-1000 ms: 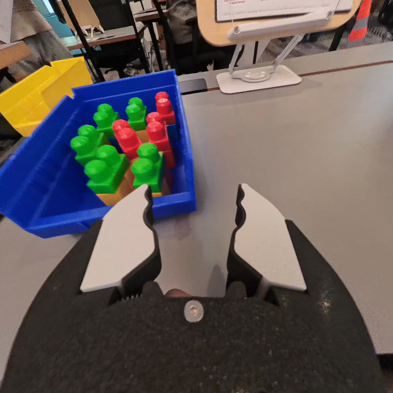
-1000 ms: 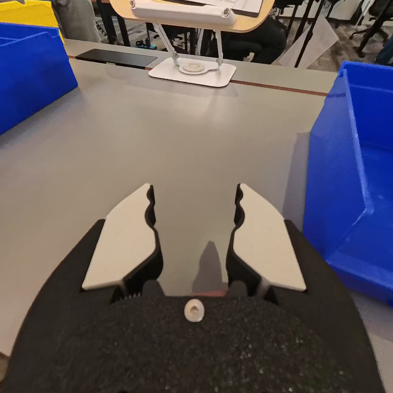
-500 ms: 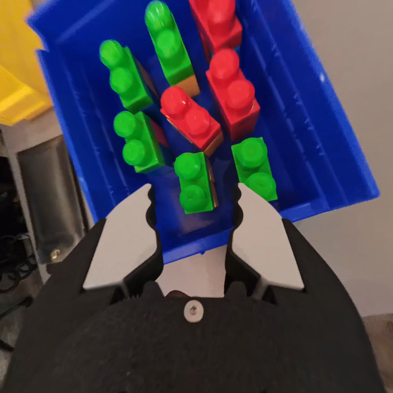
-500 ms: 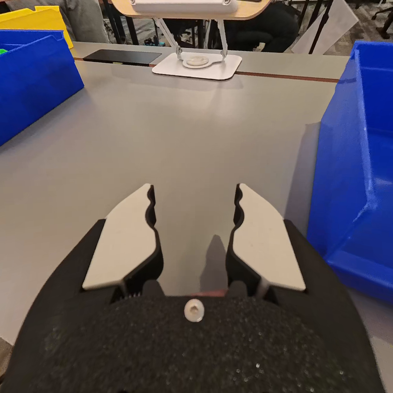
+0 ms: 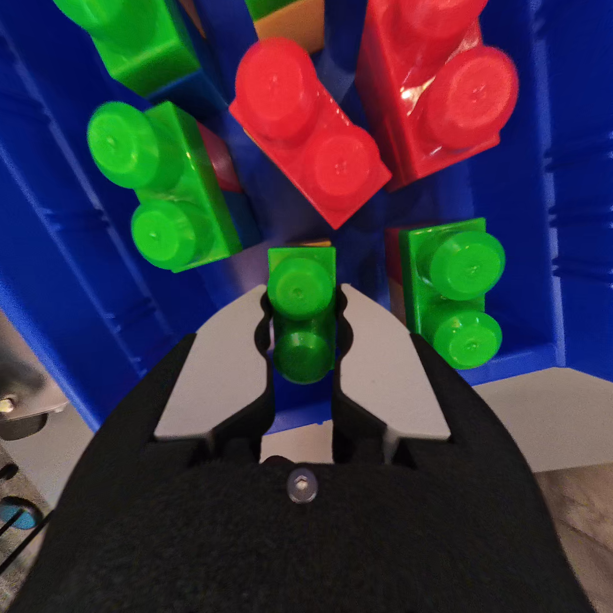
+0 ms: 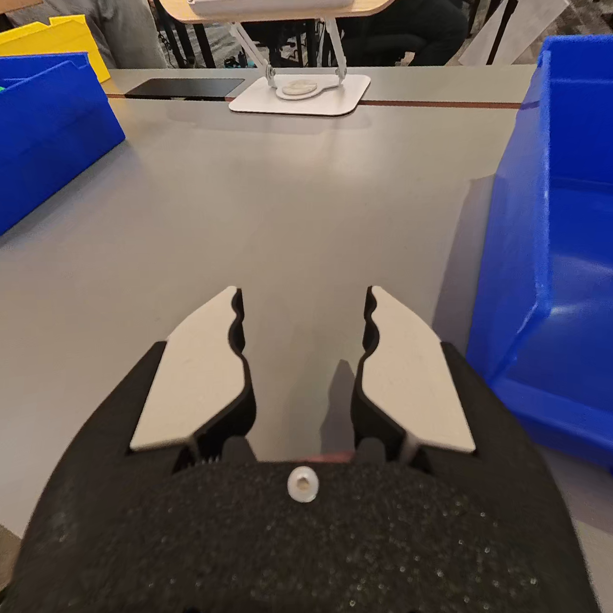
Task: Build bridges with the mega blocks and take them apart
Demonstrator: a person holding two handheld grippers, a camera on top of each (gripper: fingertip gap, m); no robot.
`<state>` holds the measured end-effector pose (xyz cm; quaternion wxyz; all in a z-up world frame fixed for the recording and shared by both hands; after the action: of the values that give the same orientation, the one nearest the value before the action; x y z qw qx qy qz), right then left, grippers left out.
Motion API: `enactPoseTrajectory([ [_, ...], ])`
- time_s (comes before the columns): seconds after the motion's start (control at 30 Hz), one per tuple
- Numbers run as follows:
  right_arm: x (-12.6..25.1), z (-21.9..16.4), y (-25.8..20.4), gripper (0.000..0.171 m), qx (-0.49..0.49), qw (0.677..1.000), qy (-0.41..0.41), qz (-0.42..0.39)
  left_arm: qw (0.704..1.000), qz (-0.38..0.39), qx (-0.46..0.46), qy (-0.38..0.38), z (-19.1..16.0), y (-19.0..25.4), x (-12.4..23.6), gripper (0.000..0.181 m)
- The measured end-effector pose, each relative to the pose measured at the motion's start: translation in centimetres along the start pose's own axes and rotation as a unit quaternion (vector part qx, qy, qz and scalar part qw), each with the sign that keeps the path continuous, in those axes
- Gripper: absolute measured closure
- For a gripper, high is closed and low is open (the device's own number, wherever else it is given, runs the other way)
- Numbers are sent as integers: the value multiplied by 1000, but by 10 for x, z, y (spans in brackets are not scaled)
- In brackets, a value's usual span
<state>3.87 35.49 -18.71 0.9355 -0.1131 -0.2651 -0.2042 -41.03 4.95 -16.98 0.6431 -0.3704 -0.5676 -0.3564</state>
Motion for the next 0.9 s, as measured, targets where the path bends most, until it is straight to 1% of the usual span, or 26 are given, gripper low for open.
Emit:
enactPoseTrajectory([
  [0.2, 0, 0, -3, 103, 4, 1000, -4, 7, 1000, -4, -6, -6, 0, -5, -1, 145],
  [0.37, 1, 2, -8, 104, 10, 1000, -1, 10, 999, 34, -32, 25, -3, -7, 7, 145],
  [0.47, 3, 4, -12, 105, 20, 1000, 5, 14, 995, 37, -36, 85, -5, -8, 33, 145],
  [0.6, 3, 6, -21, 106, 45, 999, 19, 25, 978, 14, -65, 199, -10, 7, 85, 145],
  [0.7, 4, 9, -29, 107, 67, 996, 38, 35, 947, -24, -94, 306, -21, 33, 123, 145],
  [0.77, 4, 11, -34, 106, 72, 995, 49, 40, 913, -70, -128, 381, -31, 60, 142, 145],
  [0.8, 4, 12, -36, 106, 73, 995, 54, 42, 901, -83, -134, 405, -35, 73, 147, 146],
  [0.9, 2, 17, -40, 102, 78, 994, 66, 31, 880, -71, -127, 452, -42, 111, 144, 145],
])
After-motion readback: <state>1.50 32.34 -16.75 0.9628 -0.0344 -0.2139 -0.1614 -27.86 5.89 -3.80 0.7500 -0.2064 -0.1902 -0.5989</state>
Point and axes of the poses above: each gripper's, where its closed fingertips meet, x back along the fingers, z out of its top, y = z × x across the jaws, the point moved 7 cm from there along x, back along the fingers, and after that the axes turned 10 degrees about -y, right-handed, at the moved point
